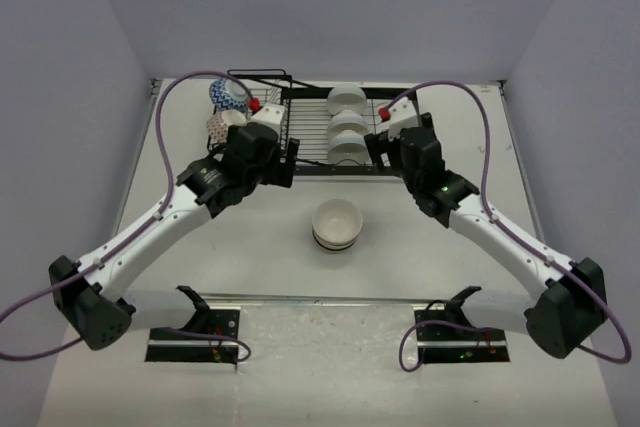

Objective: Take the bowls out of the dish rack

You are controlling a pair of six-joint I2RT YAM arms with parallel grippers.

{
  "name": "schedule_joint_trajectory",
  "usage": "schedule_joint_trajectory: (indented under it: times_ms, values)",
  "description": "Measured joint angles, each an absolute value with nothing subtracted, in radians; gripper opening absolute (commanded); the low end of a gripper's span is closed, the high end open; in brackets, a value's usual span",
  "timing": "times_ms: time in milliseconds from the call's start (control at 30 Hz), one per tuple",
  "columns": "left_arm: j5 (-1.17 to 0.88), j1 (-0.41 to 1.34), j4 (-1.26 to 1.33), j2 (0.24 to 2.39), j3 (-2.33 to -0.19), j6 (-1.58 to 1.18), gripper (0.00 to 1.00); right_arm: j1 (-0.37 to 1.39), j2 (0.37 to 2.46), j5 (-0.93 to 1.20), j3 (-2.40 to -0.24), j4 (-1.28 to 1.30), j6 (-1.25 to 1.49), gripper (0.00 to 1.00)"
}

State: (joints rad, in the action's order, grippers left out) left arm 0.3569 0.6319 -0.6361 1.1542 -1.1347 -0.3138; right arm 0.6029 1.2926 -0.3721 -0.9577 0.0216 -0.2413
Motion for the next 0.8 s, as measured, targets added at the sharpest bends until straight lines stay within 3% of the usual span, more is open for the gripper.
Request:
schedule_joint_trajectory:
  times_ms: [200,400,633,800]
  values:
    - [0.563,0.838,-0.703,1.484,-1.465,-0.282,0.99,0.495,0.923,-0.484,-0.889,0.207,0.183,0.99]
    - [0.686,0.935,-0.637,1.819,-1.689,-0.065,0.99,0.488,0.575,-0.489,-0.783,0.330,0.380,0.99]
    - [0.712,0.953,-0.547,2.036,-1.724,0.260,0.98,0.488,0.425,-0.506,-0.720,0.422,0.447,0.99]
    - [0.739,0.932,-0.453,2.093,-1.728,0.393,0.91,0.488,0.395,-0.501,-0.715,0.443,0.453,0.99]
